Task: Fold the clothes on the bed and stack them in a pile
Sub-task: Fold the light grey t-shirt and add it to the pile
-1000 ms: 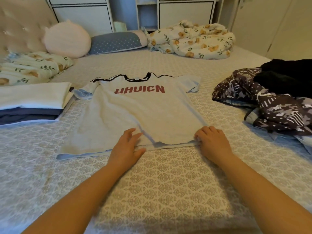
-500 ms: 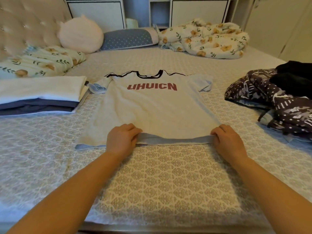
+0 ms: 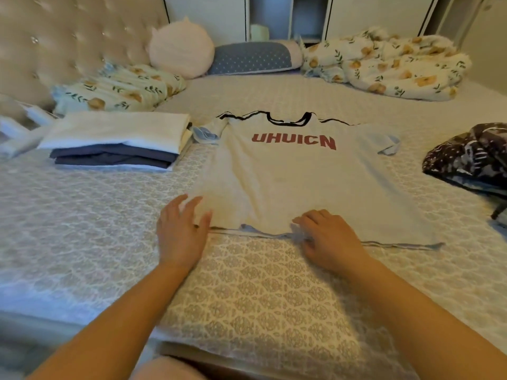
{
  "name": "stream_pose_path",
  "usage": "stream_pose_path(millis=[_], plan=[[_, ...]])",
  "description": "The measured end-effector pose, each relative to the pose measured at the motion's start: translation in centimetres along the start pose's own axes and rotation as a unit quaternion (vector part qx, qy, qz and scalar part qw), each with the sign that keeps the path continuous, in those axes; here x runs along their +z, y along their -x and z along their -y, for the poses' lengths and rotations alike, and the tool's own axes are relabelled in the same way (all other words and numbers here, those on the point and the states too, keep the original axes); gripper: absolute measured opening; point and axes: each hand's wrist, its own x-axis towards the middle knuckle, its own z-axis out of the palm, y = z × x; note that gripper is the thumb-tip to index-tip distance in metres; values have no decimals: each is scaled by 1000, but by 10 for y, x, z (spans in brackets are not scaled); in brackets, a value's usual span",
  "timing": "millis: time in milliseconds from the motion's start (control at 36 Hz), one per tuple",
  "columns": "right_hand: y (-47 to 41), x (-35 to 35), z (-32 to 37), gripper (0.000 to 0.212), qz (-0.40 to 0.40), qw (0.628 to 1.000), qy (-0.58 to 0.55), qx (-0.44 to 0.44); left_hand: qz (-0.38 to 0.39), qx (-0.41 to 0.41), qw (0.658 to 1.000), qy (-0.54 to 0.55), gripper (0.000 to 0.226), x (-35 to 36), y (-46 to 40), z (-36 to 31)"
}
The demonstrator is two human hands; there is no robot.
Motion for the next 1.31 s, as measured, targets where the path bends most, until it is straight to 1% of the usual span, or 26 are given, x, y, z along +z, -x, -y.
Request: stream_pose_path(millis=[28, 56, 83, 139, 194, 250, 278, 333, 389, 444, 500, 528, 583, 722, 778, 806, 861, 917, 944, 972, 1028, 1083, 1139, 1194, 1250, 1306], plan=[[-8, 3, 9, 45, -4, 1000, 2, -3, -7, -98, 995, 7, 49, -4, -7, 10], [-15, 6, 18, 44, -5, 1000, 6, -1, 9, -174, 985, 9, 56, -8, -14, 18], [-20, 9, 25, 45, -4, 1000, 12, 3, 43, -218, 975, 2, 61, -11, -20, 23], [-29, 13, 36, 47, 4, 1000, 22, 12, 106, -250, 962, 8, 64, -13, -30, 27], [-36, 13, 40, 47, 12, 999, 29, 10, 134, -268, 952, 55, 62, -12, -39, 24], [-42, 11, 43, 44, 29, 1000, 8, 8, 145, -262, 950, 90, 55, -12, -47, 18], [-43, 10, 44, 43, 42, 999, -13, 15, 132, -252, 953, 107, 49, -13, -49, 17], [-46, 8, 48, 42, 54, 997, -37, 31, 69, -210, 965, 140, 37, -20, -50, 17], [-46, 7, 51, 36, 57, 997, -32, 33, -1, -138, 985, 107, 29, -26, -45, 24], [-46, 8, 55, 31, 61, 997, -29, 27, -14, -106, 994, 23, 24, -29, -36, 33], [-46, 7, 59, 28, 65, 997, -32, 24, 31, -140, 989, -45, 21, -27, -25, 41], [-45, 7, 61, 27, 64, 997, -32, 22, 55, -158, 984, -61, 21, -27, -22, 43], [-43, 6, 63, 24, 57, 998, -27, 17, 71, -166, 981, -70, 20, -26, -20, 45], [-35, 2, 59, 26, 75, 996, -52, 15, 16, -195, 980, -28, 13, -27, -22, 51], [-27, 1, 55, 28, 73, 996, -44, -3, 8, -203, 978, -47, 15, -30, -20, 54], [-23, 1, 51, 28, 62, 997, -37, -17, 13, -197, 977, -78, 18, -30, -19, 55], [-12, 0, 38, 29, 36, 998, -32, -26, 15, -143, 979, -144, 27, -27, -18, 50], [0, -2, 22, 32, 29, 999, -27, -11, 28, -22, 989, -140, 34, -20, -13, 33], [6, -3, 13, 34, 29, 999, -25, 0, 64, 55, 989, -118, 39, -14, -8, 19], [13, -3, 4, 34, 28, 999, -26, 14, 118, 132, 980, -96, 44, -7, -3, 3], [27, -3, -17, 37, 24, 998, -22, 52, 217, 240, 943, -77, 53, 11, 10, -32], [44, -4, -40, 43, 26, 994, -2, 110, 256, 272, 925, -73, 62, 28, 14, -63], [60, -7, -63, 46, 29, 982, 5, 185, 293, 268, 915, -73, 67, 39, 10, -86], [75, -11, -82, 47, 41, 967, 15, 253, 334, 271, 897, -101, 66, 47, 4, -104], [86, -16, -96, 45, 51, 958, 38, 280, 344, 290, 881, -147, 60, 52, -1, -118], [92, -20, -104, 45, 63, 955, 48, 285, 346, 300, 868, -192, 55, 54, -2, -129]])
